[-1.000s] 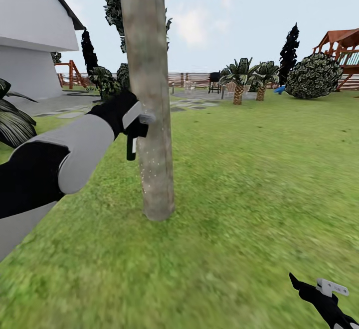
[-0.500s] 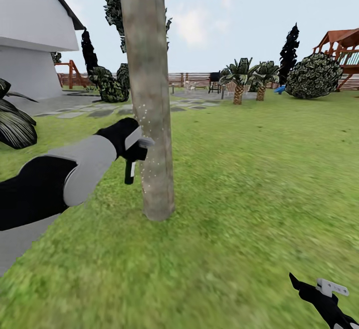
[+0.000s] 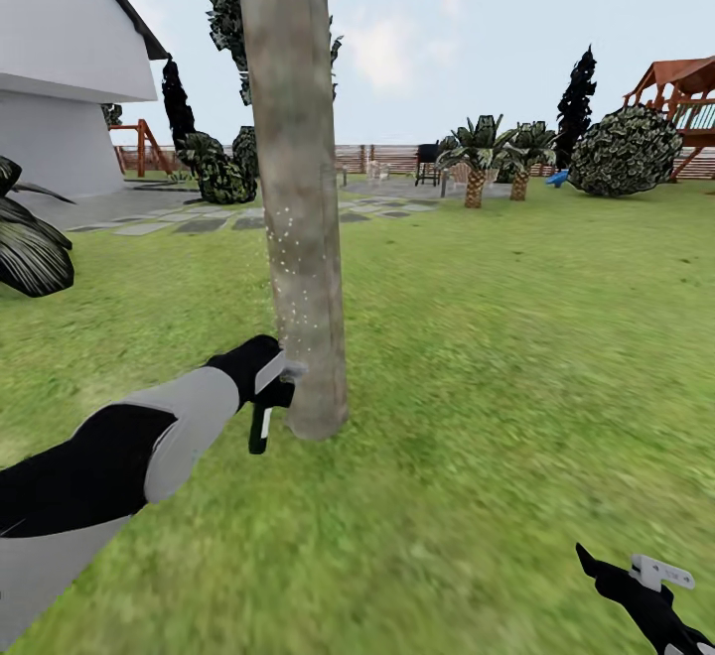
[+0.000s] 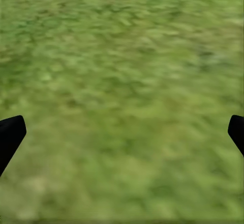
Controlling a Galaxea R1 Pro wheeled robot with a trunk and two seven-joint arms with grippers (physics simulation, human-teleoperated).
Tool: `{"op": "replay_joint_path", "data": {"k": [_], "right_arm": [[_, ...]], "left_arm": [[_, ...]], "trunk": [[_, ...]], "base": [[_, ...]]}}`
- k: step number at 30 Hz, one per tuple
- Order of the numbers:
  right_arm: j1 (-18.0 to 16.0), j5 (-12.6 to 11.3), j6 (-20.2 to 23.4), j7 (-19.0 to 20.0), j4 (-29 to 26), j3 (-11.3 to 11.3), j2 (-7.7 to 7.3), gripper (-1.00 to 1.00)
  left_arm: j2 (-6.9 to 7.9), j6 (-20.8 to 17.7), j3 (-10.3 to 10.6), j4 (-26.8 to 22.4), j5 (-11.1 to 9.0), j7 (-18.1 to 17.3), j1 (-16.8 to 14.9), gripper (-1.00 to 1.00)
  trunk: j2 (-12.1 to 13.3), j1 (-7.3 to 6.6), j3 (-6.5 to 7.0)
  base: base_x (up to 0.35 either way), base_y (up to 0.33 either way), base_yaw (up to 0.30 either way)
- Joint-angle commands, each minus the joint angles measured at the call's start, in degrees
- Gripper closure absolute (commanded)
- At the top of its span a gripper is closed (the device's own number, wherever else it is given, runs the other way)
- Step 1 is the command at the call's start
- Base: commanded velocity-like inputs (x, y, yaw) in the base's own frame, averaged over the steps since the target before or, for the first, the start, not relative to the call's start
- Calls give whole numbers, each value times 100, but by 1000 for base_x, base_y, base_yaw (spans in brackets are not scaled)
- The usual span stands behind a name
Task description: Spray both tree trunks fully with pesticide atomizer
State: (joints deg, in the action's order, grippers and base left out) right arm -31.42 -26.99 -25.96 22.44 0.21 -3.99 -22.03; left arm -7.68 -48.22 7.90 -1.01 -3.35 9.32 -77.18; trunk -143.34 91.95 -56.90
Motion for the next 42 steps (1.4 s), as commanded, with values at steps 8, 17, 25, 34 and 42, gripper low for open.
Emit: {"op": "replay_joint_path", "data": {"k": [8,17,25,34,42], "right_arm": [[-4,-17,-5,50,5,-40,0,-100],[-4,-17,-5,50,5,-42,-2,-100],[-4,-17,-5,50,8,-40,0,-100],[-4,-17,-5,50,14,-40,-1,-100],[-4,-17,-5,50,14,-40,1,-100]], "left_arm": [[-6,583,62,-13,0,17,772,100],[-3,717,62,-13,-8,18,1063,100],[1,1671,54,-6,-42,18,1509,100],[-23,1906,62,-4,-43,19,1602,100],[-41,1913,62,-4,-43,17,1635,100]], "trunk": [[-3,-2,-5],[-3,-2,-5],[-3,-2,-5],[-3,-2,-5],[-3,-2,-5]], "base": [[0,0,0],[0,0,33],[73,-84,258],[87,-297,124],[1,-327,169]]}}
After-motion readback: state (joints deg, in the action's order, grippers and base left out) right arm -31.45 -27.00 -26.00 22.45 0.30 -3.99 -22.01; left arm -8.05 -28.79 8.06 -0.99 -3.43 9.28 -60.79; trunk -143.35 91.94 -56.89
